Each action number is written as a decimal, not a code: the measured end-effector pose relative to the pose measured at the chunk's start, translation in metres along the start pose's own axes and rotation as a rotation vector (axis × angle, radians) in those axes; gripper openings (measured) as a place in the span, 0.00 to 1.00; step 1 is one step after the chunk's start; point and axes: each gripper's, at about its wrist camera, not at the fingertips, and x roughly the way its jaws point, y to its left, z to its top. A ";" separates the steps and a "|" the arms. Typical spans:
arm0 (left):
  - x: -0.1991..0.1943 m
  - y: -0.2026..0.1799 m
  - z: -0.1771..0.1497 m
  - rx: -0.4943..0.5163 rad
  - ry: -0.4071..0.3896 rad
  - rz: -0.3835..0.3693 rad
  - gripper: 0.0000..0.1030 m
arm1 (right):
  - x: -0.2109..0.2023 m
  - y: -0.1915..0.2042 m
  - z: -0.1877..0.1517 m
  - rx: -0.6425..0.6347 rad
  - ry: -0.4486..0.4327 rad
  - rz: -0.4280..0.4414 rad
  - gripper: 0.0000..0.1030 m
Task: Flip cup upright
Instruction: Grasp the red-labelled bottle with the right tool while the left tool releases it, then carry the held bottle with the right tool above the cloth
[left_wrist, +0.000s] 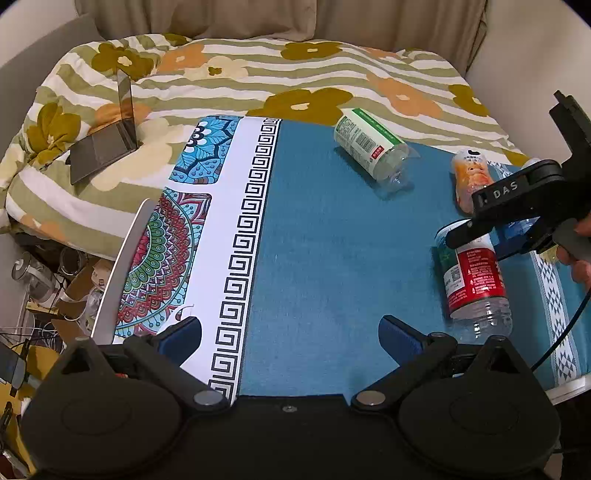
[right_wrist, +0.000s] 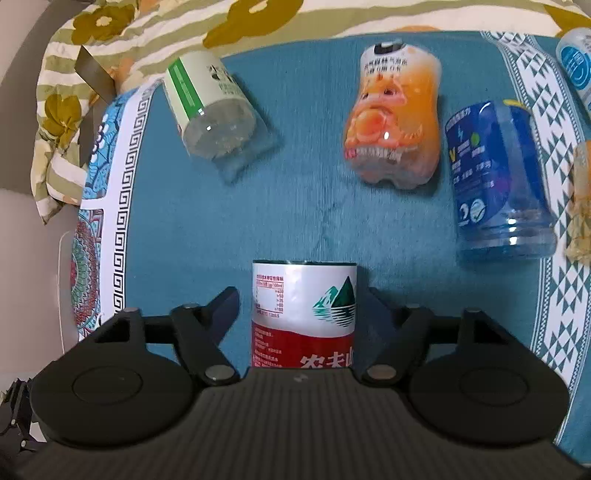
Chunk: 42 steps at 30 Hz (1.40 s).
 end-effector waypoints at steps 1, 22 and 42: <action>0.000 0.000 0.000 0.003 0.001 0.001 1.00 | 0.002 0.000 0.000 -0.001 0.005 -0.002 0.79; -0.008 -0.001 0.005 0.030 -0.012 -0.001 1.00 | -0.034 0.012 -0.015 -0.045 -0.117 0.049 0.72; -0.003 -0.001 -0.009 0.069 -0.087 0.010 1.00 | -0.011 0.036 -0.128 -0.181 -1.053 -0.093 0.73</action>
